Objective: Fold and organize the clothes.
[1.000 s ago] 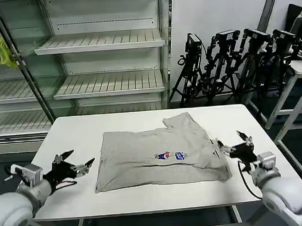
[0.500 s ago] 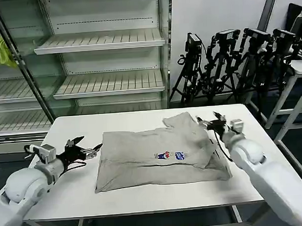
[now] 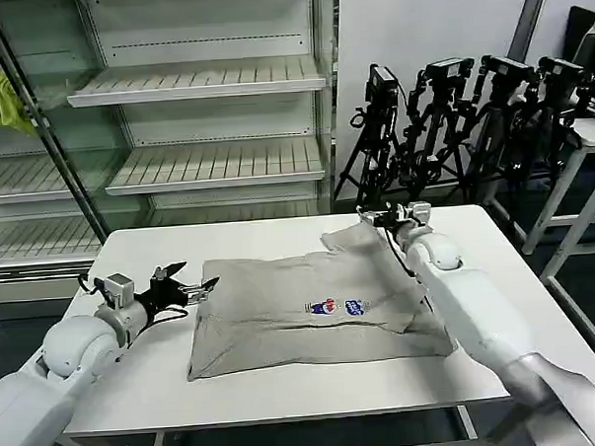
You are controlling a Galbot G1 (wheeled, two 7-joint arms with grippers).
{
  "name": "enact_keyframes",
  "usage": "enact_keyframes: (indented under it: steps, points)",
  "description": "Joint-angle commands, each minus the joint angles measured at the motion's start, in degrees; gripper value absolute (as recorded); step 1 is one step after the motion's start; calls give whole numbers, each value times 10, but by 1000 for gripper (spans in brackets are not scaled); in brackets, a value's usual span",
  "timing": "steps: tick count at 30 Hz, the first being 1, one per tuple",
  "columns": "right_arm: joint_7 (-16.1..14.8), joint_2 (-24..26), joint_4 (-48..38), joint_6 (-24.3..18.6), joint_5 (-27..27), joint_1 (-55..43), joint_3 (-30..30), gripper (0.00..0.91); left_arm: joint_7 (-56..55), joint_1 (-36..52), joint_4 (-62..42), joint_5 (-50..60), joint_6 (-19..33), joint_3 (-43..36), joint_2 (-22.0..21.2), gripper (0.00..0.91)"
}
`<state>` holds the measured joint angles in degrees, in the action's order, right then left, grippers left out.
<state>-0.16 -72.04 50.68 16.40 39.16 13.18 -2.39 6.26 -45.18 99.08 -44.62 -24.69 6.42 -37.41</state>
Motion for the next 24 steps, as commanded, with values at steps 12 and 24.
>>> enact_keyframes:
  steps: [12, 24]
  points:
    - [3, -81, -104, 7, -73, -22, 44, 907, 31, 159, -174, 29, 32, -127, -75, 907]
    - [14, -53, -58, 16, -68, 4, 42, 907, 47, 212, -261, 44, 41, -171, -107, 897]
